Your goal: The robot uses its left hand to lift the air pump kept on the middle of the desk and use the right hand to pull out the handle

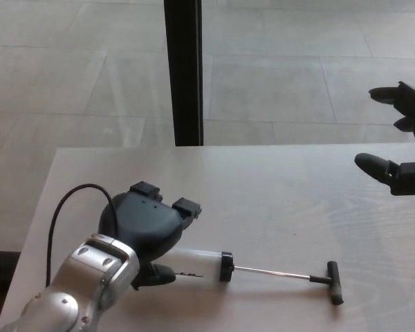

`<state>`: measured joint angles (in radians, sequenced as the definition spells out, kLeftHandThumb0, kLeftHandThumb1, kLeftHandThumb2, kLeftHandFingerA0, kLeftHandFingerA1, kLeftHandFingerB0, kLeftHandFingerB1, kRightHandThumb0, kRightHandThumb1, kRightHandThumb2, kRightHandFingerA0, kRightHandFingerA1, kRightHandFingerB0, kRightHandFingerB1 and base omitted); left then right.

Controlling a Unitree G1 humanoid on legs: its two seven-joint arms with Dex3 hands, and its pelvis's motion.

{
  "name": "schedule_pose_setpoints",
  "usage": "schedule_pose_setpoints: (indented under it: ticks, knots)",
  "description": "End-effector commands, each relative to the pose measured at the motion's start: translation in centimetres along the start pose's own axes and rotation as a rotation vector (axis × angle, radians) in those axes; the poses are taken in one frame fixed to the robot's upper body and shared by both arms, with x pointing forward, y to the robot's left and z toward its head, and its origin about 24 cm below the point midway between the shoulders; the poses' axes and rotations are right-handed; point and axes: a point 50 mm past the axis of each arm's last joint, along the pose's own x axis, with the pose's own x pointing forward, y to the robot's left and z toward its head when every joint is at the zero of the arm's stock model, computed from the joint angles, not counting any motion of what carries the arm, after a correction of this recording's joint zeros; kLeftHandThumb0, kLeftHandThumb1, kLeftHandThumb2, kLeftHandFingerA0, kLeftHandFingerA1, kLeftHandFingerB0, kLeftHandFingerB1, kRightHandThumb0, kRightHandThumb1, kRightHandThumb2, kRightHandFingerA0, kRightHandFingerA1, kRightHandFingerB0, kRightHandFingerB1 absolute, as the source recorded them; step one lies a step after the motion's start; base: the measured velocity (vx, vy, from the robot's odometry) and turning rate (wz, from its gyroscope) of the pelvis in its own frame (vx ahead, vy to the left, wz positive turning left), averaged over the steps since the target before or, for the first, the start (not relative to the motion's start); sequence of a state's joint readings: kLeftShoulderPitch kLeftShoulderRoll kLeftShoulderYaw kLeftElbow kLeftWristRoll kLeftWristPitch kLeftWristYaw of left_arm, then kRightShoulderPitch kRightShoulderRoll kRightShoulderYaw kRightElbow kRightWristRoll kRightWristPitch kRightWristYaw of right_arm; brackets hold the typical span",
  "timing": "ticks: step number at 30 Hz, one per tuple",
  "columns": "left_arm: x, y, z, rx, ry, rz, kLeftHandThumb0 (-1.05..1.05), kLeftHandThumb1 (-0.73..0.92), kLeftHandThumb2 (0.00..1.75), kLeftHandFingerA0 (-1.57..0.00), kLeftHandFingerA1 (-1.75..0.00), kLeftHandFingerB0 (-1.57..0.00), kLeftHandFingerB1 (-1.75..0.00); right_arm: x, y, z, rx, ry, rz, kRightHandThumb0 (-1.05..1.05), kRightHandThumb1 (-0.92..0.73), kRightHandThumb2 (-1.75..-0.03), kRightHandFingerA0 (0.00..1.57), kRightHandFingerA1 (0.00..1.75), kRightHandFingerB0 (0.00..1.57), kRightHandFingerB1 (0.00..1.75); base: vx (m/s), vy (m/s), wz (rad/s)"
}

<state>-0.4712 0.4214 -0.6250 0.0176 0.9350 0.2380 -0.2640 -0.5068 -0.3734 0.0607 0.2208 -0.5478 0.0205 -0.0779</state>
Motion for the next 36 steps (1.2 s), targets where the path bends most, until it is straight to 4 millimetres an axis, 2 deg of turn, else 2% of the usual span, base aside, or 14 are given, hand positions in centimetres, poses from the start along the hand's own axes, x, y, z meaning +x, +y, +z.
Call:
schedule_pose_setpoints:
  ticks: [1, 2, 8, 9, 17, 20, 21, 24, 25, 27, 28, 30, 32, 36]
  knots:
    - [-1.4, 3.5, -3.7, -0.779, -0.105, 0.098, -1.0, 0.62, 0.98, 0.0, -0.16, 0.0, 0.0, 0.0, -1.8, -0.9, 0.028, 0.063, -0.036, -0.5, -0.56, -0.9, 0.48, 0.71, 0.32, 0.53, 0.0, 0.0, 0.0]
    - [-2.2, 4.6, -5.0, -0.849, -0.104, 0.161, -0.91, 0.73, 0.62, 0.0, 0.0, 0.0, 0.0, 0.1, -2.4, -1.3, 0.059, 0.087, -0.038, -0.51, -0.56, -0.9, 0.49, 0.7, 0.32, 0.53, 0.0, 0.0, 0.0]
    - [-5.8, 5.8, -10.4, -1.019, 0.01, 0.295, -0.92, 0.75, 0.62, 0.0, 0.0, 0.0, 0.0, -0.3, -5.8, -4.7, 0.221, 0.202, -0.098, -0.51, -0.67, -0.6, 0.48, 0.57, 0.36, 0.39, 0.0, 0.0, 0.0]
    - [-7.0, 5.2, -12.0, -1.081, 0.061, 0.318, -1.01, 0.66, 0.98, 0.0, -0.12, 0.0, 0.0, -0.6, -7.0, -6.0, 0.253, 0.244, -0.126, -0.51, -0.65, -0.59, 0.47, 0.55, 0.34, 0.36, 0.0, 0.0, 0.0]
    - [-17.6, -2.3, -21.4, -1.432, 0.506, 0.54, -0.85, 0.61, 0.98, 0.0, -0.16, 0.0, -0.11, -6.4, -17.2, -15.1, 0.304, 0.595, -0.389, -0.71, -0.74, -0.63, 0.49, 0.57, 0.27, 0.33, 0.0, 0.0, 0.0]
    - [-19.0, -3.5, -22.1, -1.47, 0.567, 0.569, -0.71, 0.77, 0.63, 0.0, -0.19, 0.0, -0.13, -7.5, -18.6, -16.1, 0.324, 0.637, -0.434, -0.71, -0.73, -0.62, 0.44, 0.66, 0.22, 0.38, 0.0, 0.0, 0.0]
    - [-23.5, -7.0, -23.3, -1.542, 0.789, 0.647, -0.79, 0.58, 0.94, 0.0, -0.19, 0.0, -0.11, -11.3, -21.0, -18.5, 0.37, 0.752, -0.561, -0.7, -0.72, -0.62, 0.59, 0.85, 0.23, 0.38, 0.0, 0.0, 0.0]
    - [-25.0, -7.9, -23.4, -1.558, 0.858, 0.669, -0.79, 0.58, 0.94, 0.0, -0.19, 0.0, -0.11, -12.4, -21.3, -19.1, 0.36, 0.786, -0.587, -0.7, -0.72, -0.62, 0.59, 0.85, 0.23, 0.38, 0.0, 0.0, 0.0]
    - [-26.0, -8.6, -23.6, -1.604, 0.877, 0.711, -0.69, 0.7, 0.61, 0.0, -0.2, 0.0, -0.17, -13.2, -21.5, -19.6, 0.389, 0.808, -0.611, -0.66, -0.72, -0.62, 0.51, 0.8, 0.23, 0.35, 0.0, 0.0, 0.0]
    - [-30.6, -13.1, -23.4, -1.611, 1.194, 0.897, -0.66, 0.71, 0.62, -0.02, -0.55, -0.06, -0.31, -17.5, -21.6, -21.7, 0.425, 0.93, -0.731, -0.7, -0.58, -0.94, 0.46, 0.77, 0.2, 0.5, 0.0, 0.0, 0.0]
    - [-31.7, -14.6, -23.0, -1.606, 1.307, 0.863, -0.62, 0.51, 0.94, -0.03, -0.55, 0.0, -0.46, -19.0, -21.3, -22.4, 0.452, 0.957, -0.76, -0.63, -0.73, -0.62, 0.45, 0.85, 0.3, 0.44, 0.0, 0.0, 0.0]
    - [-32.4, -15.5, -22.8, -1.634, 1.364, 0.87, -0.57, 0.71, 0.61, -0.02, -0.49, -0.08, -0.34, -20.2, -21.1, -22.8, 0.475, 0.976, -0.783, -0.64, -0.73, -0.62, 0.43, 0.83, 0.28, 0.44, 0.0, 0.0, 0.0]
    - [-33.9, -17.8, -21.8, -1.683, 1.498, 0.848, -0.59, 0.62, 0.87, -0.02, -0.54, 0.0, -0.42, -22.4, -20.2, -23.5, 0.53, 1.014, -0.845, -0.6, -0.73, -0.62, 0.4, 0.8, 0.27, 0.41, 0.0, 0.0, 0.0]
    - [-35.3, -19.5, -20.4, -1.686, 1.599, 0.858, -0.55, 0.67, 0.6, -0.12, -0.6, -0.2, -0.45, -24.8, -19.1, -24.0, 0.656, 1.026, -0.944, -0.59, -0.74, -0.62, 0.32, 0.71, 0.2, 0.41, 0.0, 0.0, 0.0]
